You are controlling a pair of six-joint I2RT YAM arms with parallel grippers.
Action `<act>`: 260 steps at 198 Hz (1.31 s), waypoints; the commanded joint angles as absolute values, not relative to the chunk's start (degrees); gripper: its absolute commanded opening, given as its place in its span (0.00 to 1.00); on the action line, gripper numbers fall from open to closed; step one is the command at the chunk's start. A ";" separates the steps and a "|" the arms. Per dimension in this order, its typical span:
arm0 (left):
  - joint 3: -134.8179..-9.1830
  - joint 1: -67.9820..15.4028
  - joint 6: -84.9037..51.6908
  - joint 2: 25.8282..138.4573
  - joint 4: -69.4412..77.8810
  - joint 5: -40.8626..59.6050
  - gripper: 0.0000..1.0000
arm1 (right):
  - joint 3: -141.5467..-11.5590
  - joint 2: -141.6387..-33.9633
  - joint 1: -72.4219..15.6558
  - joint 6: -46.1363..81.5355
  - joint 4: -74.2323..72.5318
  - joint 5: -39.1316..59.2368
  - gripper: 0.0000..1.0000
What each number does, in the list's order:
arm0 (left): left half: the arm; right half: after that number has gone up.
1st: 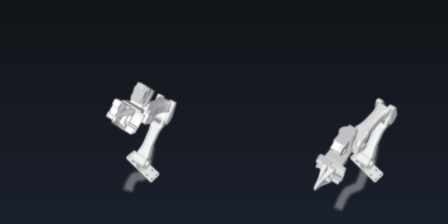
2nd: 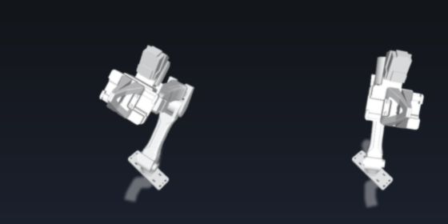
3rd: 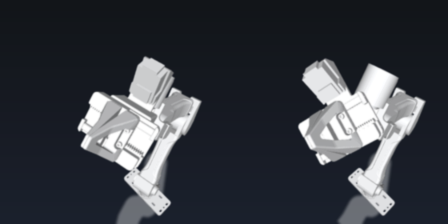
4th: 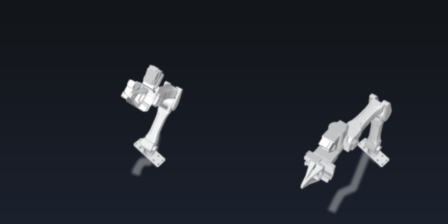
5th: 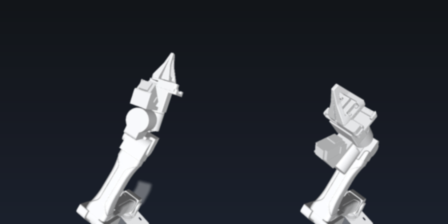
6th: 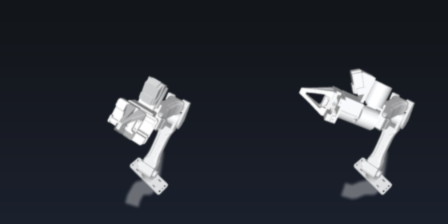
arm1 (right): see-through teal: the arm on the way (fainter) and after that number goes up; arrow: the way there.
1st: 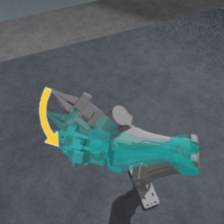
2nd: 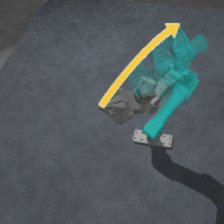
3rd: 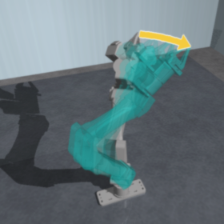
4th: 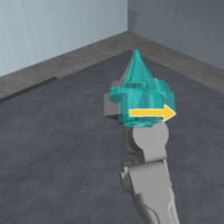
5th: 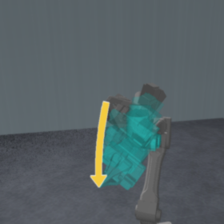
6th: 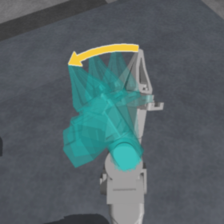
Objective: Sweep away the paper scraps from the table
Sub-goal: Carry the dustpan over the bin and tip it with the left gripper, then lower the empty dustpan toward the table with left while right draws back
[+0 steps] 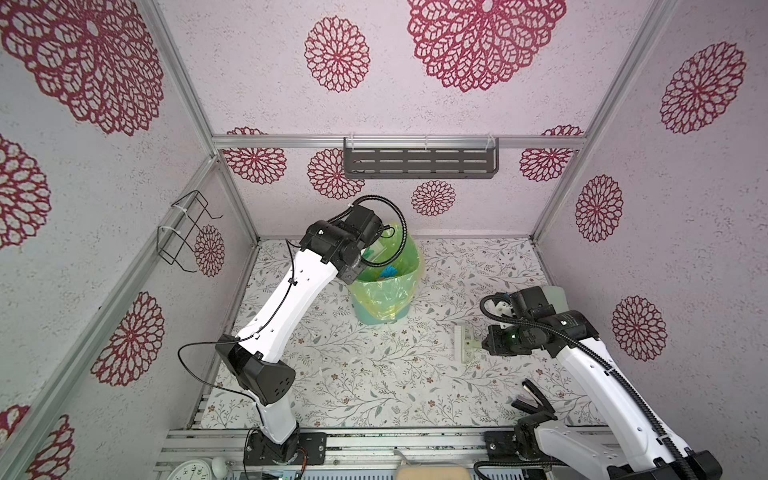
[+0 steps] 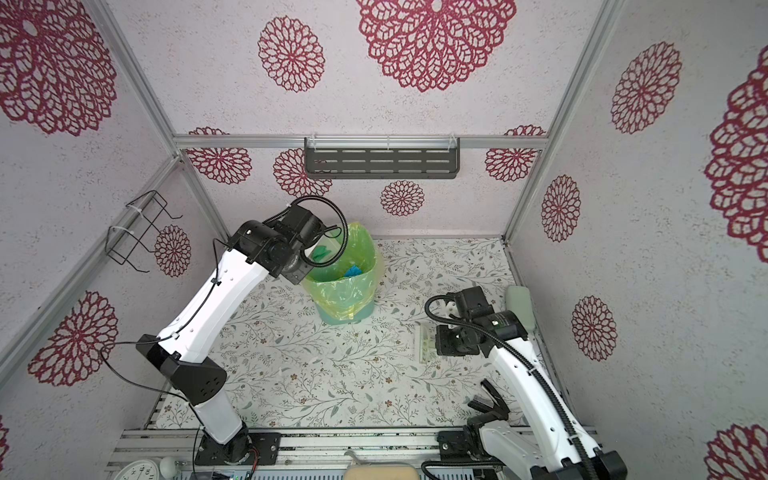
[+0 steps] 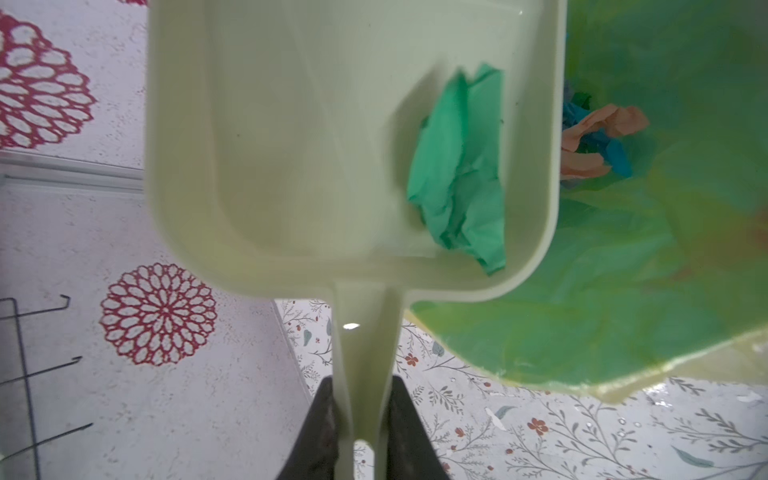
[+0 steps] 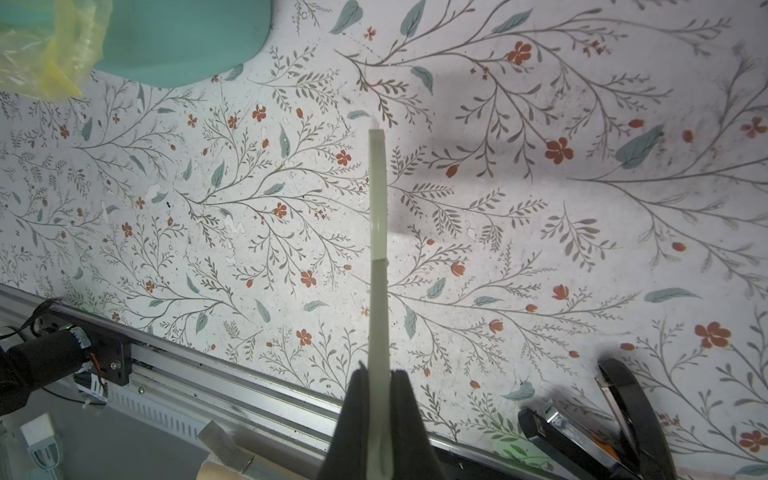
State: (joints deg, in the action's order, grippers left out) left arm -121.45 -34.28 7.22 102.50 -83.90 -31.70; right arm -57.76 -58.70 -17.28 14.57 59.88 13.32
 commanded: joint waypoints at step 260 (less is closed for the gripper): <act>-98.57 -45.78 36.38 90.13 -52.98 -70.83 0.03 | -61.61 -61.86 -16.88 12.47 59.70 17.45 0.00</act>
State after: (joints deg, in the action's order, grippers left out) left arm -95.26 -45.41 40.16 92.79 -52.16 -72.23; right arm -60.34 -62.57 -17.06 13.04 59.99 16.78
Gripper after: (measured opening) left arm 0.196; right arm 0.095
